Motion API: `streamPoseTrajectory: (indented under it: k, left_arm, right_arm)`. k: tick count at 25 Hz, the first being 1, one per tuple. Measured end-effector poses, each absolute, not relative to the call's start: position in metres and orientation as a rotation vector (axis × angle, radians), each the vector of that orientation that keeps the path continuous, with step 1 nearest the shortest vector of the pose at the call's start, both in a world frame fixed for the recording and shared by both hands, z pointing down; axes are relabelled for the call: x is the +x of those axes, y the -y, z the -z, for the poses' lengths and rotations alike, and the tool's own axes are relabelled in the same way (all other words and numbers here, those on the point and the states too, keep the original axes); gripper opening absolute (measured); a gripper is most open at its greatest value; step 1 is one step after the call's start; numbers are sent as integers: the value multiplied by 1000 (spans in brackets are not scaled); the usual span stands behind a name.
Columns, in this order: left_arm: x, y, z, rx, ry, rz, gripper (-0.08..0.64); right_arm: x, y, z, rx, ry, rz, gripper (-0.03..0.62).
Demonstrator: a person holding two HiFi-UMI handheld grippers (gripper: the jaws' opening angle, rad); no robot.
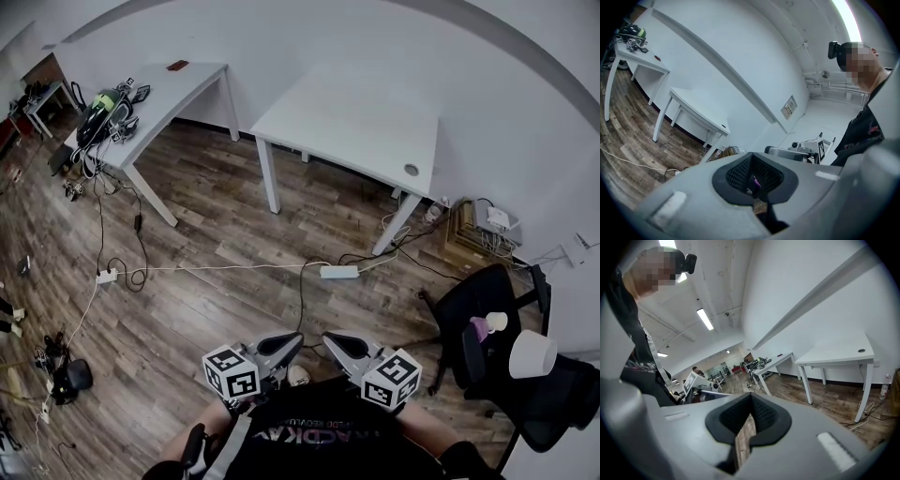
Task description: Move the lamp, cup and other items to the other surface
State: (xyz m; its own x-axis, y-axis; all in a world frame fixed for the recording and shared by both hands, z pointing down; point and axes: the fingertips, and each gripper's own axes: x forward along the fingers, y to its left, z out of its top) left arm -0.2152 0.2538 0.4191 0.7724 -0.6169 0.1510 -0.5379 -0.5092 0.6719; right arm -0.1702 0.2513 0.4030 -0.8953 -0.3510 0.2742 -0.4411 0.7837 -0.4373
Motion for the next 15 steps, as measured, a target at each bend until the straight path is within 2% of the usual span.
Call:
streamPoseTrajectory:
  k: [15]
  left_arm:
    - [-214, -255, -420, 2222, 864, 132, 3]
  right_arm:
    - [-172, -252, -404, 598, 2793, -744, 5]
